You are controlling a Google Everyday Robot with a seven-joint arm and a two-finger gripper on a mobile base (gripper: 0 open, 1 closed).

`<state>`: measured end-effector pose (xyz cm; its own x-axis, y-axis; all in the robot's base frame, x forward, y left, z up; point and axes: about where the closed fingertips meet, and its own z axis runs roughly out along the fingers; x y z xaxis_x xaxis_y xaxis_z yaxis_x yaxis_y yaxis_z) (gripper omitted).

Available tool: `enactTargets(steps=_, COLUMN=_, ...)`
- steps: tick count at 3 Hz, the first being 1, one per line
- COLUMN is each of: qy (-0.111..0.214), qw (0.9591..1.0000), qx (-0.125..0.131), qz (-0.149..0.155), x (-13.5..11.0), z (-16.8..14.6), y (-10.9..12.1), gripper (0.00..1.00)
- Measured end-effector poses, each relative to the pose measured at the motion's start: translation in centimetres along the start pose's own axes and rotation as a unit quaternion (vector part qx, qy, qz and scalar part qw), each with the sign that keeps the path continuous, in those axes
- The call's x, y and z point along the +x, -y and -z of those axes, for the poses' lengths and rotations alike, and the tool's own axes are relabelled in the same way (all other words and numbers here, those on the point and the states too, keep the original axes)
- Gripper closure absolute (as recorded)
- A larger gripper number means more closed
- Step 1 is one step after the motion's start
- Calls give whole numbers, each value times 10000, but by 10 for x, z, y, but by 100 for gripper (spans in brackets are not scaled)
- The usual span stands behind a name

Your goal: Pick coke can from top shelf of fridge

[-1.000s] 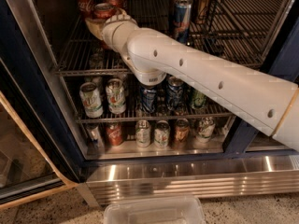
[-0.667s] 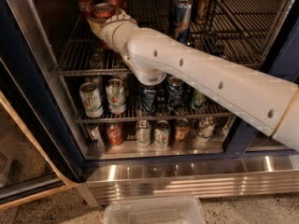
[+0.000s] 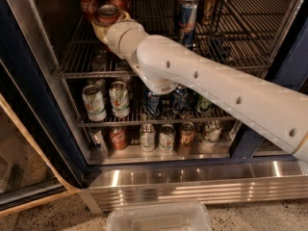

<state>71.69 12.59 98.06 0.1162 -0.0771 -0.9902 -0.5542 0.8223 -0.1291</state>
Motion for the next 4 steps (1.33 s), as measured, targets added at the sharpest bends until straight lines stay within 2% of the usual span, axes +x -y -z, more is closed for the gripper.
enactTargets(steps=1, qy=289, qw=9991, qx=-294, qz=-40, x=-18, z=27, y=-15, gripper=100)
enactTargets(steps=2, qy=587, qw=9973, qx=-440, qz=15, x=-43, z=55, y=-32, gripper=100)
enactTargets(steps=3, qy=763, qw=9961, qx=-406, qz=181, x=-68, z=81, y=-52, gripper=100)
enactTargets(steps=4, qy=711, qw=9968, qx=-266, qz=264, x=-80, z=103, y=-73, gripper=100)
